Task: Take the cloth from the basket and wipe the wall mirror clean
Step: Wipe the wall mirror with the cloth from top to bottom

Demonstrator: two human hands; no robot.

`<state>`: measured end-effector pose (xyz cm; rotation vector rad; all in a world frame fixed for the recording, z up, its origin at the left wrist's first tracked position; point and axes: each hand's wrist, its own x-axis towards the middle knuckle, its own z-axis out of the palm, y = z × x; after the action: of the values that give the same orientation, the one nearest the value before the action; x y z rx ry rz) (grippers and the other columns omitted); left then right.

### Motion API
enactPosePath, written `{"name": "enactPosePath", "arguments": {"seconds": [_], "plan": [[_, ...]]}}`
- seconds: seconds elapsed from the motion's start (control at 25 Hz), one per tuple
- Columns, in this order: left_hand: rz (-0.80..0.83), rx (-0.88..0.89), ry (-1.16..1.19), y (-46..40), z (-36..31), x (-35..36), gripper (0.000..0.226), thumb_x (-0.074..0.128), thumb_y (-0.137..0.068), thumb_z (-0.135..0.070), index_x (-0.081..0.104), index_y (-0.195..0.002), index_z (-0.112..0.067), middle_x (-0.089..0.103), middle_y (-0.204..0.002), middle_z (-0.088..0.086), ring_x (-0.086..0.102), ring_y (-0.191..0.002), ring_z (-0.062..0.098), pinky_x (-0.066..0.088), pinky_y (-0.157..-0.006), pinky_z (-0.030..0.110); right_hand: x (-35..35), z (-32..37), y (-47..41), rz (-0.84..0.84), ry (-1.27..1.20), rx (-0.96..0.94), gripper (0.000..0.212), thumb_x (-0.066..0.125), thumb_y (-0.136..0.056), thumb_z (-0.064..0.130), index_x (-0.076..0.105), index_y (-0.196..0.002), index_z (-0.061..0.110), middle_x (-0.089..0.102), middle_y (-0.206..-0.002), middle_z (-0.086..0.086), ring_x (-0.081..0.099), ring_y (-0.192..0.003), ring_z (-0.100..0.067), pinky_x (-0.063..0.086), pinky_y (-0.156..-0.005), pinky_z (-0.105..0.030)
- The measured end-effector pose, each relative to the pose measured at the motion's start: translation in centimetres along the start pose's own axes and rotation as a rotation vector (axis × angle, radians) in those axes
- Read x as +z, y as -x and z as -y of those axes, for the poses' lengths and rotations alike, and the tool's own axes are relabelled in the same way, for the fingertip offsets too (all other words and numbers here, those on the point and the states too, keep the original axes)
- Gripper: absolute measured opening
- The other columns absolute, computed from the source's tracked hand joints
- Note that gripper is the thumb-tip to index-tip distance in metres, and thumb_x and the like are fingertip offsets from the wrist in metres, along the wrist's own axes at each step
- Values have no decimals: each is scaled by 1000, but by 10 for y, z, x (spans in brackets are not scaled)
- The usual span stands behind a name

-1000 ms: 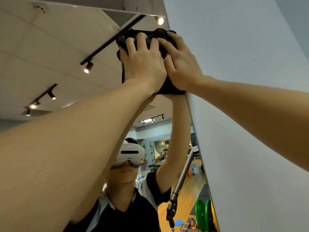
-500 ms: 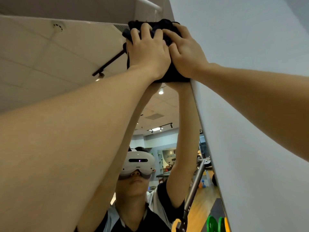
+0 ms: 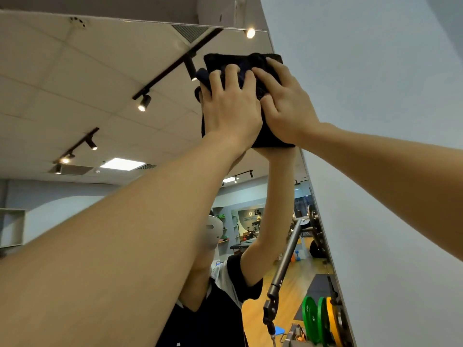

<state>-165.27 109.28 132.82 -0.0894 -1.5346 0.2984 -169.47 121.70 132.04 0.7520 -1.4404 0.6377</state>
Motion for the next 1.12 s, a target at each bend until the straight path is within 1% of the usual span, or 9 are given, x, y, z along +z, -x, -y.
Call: {"name": "enactPosePath", "arguments": {"seconds": [0.12,0.28,0.44,0.6,0.72,0.88,1.0,1.12], "plan": [[-6,-10,21,11,32,-12,50,40,-105,-30,41,-154,-19,37,-155,11,32,-142,37,37,-114,55,11,36,3,30,-16,3,67,33,-95,35,40,-160,19,25,-170,-6,31,-152,-26,25,-121,-33],[-29,-29,30,27,95,-37,48,39,-106,-31,42,-154,-21,36,-155,8,32,-142,34,44,-109,51,38,97,-5,41,-35,-18,67,33,-96,37,38,-160,19,23,-171,-8,28,-153,-29,26,-125,-41],[-49,-23,26,39,169,-65,48,39,-106,-32,44,-153,-23,38,-154,7,34,-140,32,47,-106,49,72,164,-15,29,-45,-38,67,32,-97,41,37,-161,20,23,-171,-9,25,-155,-31,27,-126,-47],[-59,-33,15,53,242,-91,48,37,-107,-32,44,-154,-24,38,-153,5,33,-140,30,48,-104,47,107,232,-25,6,-59,-46,66,32,-98,41,37,-160,21,23,-171,-8,23,-156,-30,27,-126,-46],[-54,-35,10,62,294,-113,48,36,-107,-32,43,-154,-25,38,-153,4,33,-140,28,49,-100,44,132,283,-33,-12,-49,-56,63,33,-99,40,38,-159,20,25,-170,-9,25,-155,-31,26,-126,-46],[-64,-42,7,74,369,-142,48,35,-107,-32,43,-154,-25,38,-152,3,34,-138,27,51,-97,43,163,356,-45,-12,-62,-75,62,33,-100,40,39,-158,19,25,-169,-12,25,-154,-35,25,-127,-48],[-73,-56,4,82,419,-161,47,35,-108,-32,44,-154,-25,39,-152,3,36,-137,28,51,-95,44,182,405,-52,-10,-35,-100,62,32,-100,38,40,-158,16,26,-168,-16,26,-153,-38,19,-128,-46],[-79,-65,-10,91,467,-179,47,35,-107,-32,44,-153,-25,39,-152,2,36,-137,27,50,-93,42,204,452,-59,-8,-49,-109,65,30,-98,40,41,-157,16,26,-168,-16,26,-153,-39,22,-127,-49]]}}
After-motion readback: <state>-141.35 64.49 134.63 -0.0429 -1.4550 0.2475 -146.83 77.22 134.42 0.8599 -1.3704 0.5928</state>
